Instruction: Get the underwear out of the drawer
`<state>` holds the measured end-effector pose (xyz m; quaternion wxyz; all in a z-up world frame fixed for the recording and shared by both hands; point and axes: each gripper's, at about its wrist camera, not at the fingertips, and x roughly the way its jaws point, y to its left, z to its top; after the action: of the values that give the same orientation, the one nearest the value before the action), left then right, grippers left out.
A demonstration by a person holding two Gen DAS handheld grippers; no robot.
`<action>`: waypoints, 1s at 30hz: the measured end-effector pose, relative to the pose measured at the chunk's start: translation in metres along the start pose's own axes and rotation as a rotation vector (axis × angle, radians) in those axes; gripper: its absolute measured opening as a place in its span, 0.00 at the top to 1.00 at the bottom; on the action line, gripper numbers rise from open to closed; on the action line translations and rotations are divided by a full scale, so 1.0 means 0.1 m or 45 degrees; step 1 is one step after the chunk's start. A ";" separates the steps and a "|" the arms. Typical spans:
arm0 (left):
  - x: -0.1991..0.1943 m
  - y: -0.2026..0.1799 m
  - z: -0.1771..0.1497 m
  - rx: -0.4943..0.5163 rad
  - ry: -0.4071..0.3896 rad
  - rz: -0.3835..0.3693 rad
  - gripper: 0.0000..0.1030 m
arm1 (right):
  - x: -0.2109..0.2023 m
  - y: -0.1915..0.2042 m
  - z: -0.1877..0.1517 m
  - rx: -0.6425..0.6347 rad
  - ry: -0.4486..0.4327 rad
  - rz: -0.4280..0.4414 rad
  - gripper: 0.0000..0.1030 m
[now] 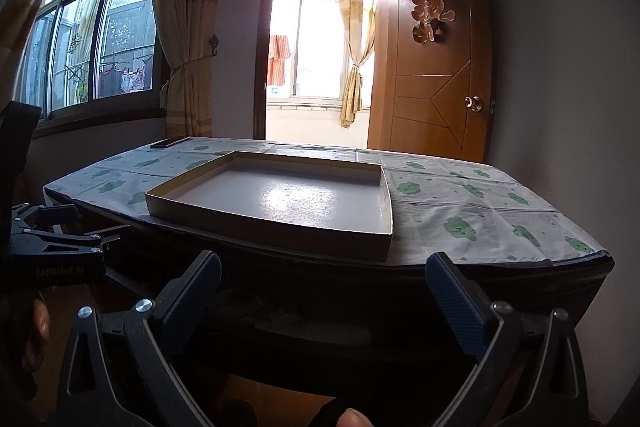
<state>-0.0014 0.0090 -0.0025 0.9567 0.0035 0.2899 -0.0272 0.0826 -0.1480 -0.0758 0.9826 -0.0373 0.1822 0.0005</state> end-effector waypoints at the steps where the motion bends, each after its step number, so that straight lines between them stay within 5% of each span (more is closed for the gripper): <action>1: 0.00 0.01 0.00 -0.001 -0.001 -0.001 0.00 | 0.00 0.00 0.00 0.000 0.001 0.001 0.00; 30: 0.08 0.06 -0.05 -0.004 0.016 0.001 0.00 | 0.20 0.05 0.01 -0.028 -0.081 0.063 0.00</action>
<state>0.0025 0.0150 -0.0111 0.9548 0.0021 0.2960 -0.0264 0.1016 -0.1431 -0.0820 0.9870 -0.0438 0.1518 0.0279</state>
